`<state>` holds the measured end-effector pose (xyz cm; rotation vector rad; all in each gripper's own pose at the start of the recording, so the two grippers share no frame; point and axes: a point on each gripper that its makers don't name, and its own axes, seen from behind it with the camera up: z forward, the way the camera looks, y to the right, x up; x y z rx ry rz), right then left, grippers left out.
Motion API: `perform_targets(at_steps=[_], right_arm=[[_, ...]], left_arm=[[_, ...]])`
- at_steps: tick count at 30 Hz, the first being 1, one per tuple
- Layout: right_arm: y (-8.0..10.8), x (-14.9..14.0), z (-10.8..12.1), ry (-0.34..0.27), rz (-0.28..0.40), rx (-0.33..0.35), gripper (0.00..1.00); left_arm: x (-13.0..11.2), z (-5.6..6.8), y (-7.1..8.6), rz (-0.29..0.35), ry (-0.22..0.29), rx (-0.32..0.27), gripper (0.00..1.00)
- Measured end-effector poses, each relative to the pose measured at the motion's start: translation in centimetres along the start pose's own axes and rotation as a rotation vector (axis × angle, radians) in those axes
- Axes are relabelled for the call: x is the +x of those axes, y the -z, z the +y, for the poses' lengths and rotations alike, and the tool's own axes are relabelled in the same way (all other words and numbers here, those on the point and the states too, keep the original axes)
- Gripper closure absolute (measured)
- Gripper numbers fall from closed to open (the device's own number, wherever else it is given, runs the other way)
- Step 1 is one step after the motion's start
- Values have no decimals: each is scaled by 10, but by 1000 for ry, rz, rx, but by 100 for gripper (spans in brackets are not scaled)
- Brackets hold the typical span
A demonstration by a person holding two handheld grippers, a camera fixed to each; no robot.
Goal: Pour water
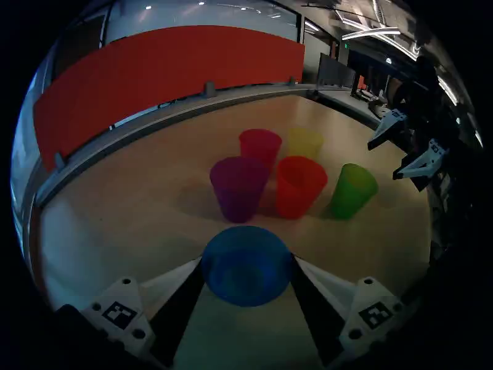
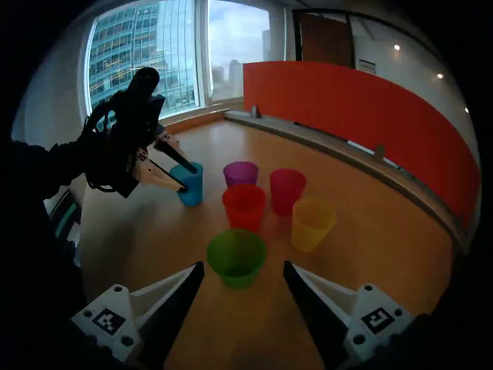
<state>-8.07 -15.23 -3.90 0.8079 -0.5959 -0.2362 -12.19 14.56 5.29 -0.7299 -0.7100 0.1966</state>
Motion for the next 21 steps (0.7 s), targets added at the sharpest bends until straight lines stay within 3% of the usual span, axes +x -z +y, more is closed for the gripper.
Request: perform_targets(at_steps=[21], right_arm=[[-38, -23, -6, 31, -62, -3, 0]], left_arm=[[12, 3, 21, 52, -1, 1, 11]])
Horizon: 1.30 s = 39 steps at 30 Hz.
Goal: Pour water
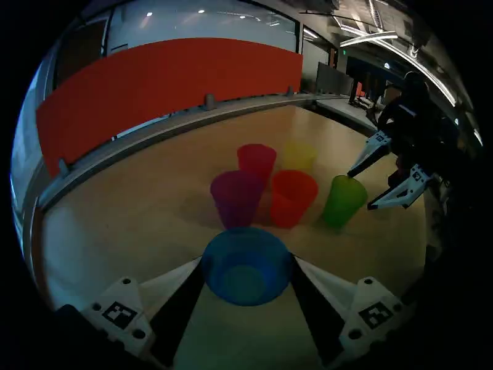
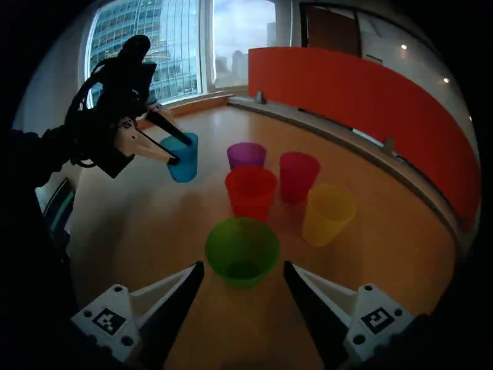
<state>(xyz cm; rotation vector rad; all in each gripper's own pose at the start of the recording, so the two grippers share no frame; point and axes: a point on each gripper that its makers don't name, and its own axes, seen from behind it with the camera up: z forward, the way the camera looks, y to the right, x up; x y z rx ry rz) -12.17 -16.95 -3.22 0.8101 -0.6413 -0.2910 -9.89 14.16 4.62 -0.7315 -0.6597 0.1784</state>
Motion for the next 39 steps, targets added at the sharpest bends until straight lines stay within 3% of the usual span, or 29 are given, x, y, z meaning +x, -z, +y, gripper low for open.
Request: perform_targets(at_steps=[23, 25, 39], right_arm=[[-36, 2, -2, 16, -1, -6, 3], [-37, 2, 0, 17, 1, -12, 9], [-23, 18, 4, 19, 59, -47, 9]], left_arm=[[3, 3, 15, 22, 10, 0, 11], [3, 3, 16, 24, 9, 1, 11], [9, 9, 23, 54, 2, -4, 10]])
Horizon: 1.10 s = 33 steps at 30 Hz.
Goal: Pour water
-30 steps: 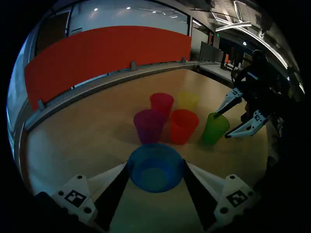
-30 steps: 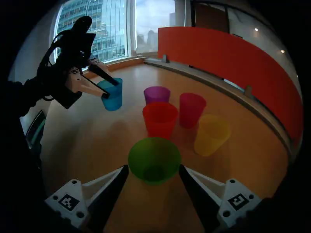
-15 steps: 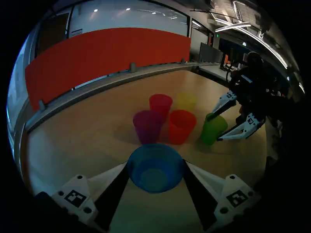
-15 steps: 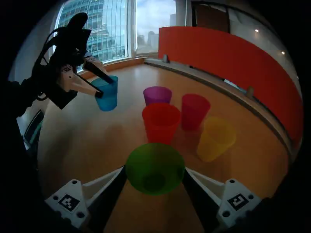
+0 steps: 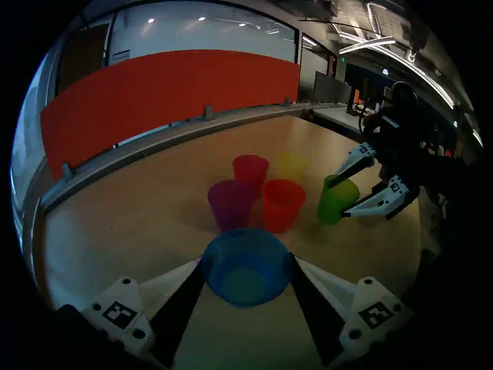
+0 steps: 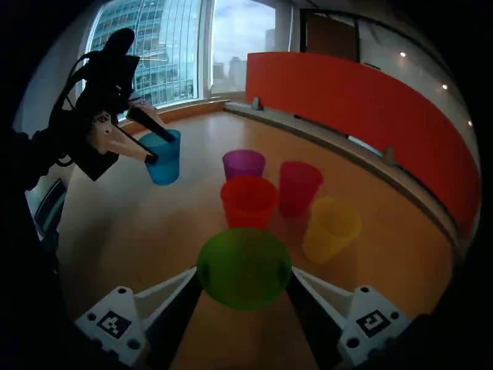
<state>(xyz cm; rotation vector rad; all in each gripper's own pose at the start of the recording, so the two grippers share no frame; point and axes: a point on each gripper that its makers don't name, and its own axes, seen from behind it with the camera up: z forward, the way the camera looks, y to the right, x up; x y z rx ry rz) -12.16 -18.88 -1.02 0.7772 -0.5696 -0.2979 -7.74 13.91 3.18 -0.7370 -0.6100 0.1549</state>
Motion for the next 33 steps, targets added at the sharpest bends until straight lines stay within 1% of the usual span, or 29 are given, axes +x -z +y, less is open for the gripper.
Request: perform_targets(at_steps=[5, 12, 17, 24, 33], right_arm=[[10, 15, 4, -4, 44, -14, 9], [23, 34, 11, -6, 104, -38, 9], [30, 49, 16, -7, 149, -54, 9], [43, 72, 22, -4, 218, -76, 9], [64, 108, 30, -4, 319, -97, 9]], left_arm=[[9, 2, 5, 32, -5, 3, 11], [24, 2, 14, 89, -1, 10, 10], [37, -2, 19, 147, 2, 29, 11], [58, -6, 29, 236, -11, 68, 10], [87, -7, 44, 348, -6, 90, 10]])
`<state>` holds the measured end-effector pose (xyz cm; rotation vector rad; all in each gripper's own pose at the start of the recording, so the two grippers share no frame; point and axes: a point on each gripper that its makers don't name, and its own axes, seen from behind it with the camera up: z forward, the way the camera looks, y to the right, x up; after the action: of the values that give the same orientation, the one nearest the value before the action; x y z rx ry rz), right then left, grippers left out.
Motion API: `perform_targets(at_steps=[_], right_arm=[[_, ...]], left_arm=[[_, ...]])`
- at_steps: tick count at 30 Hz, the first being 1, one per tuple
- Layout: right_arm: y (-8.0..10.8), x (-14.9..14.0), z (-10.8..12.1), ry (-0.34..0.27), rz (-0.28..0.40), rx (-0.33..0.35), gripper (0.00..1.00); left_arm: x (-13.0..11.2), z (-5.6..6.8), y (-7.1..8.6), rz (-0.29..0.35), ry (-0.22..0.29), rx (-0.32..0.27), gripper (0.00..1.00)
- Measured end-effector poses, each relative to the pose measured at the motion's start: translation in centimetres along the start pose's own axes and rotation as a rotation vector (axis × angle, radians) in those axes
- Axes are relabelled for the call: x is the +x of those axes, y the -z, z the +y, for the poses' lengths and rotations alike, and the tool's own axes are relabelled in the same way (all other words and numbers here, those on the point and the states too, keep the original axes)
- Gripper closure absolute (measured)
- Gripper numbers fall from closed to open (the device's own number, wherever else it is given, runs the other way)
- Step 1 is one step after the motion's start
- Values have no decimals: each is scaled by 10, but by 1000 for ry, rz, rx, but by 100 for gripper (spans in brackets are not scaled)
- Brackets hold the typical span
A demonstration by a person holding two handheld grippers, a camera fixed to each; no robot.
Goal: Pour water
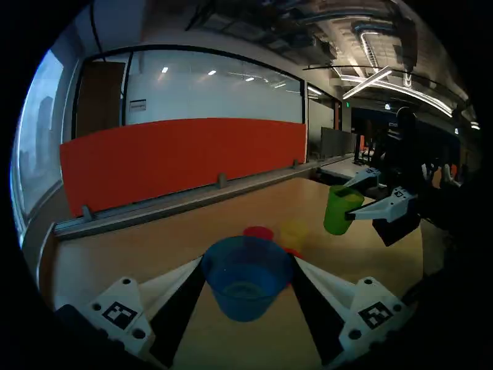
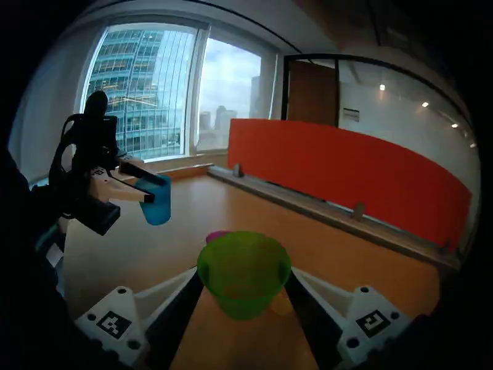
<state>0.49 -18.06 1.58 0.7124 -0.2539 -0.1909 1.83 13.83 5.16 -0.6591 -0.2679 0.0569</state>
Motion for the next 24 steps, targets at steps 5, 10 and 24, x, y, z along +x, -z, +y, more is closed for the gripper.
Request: perform_targets(at_steps=[5, 10, 24], right_arm=[[5, 22, 4, 2, 56, -9, 9], [8, 36, 6, 1, 95, -14, 9], [8, 48, 7, 2, 137, -20, 9]], left_arm=[[17, -1, 3, 50, 3, 11, 11], [30, 1, 5, 94, 23, 13, 11], [56, -1, 8, 197, 38, 33, 11]])
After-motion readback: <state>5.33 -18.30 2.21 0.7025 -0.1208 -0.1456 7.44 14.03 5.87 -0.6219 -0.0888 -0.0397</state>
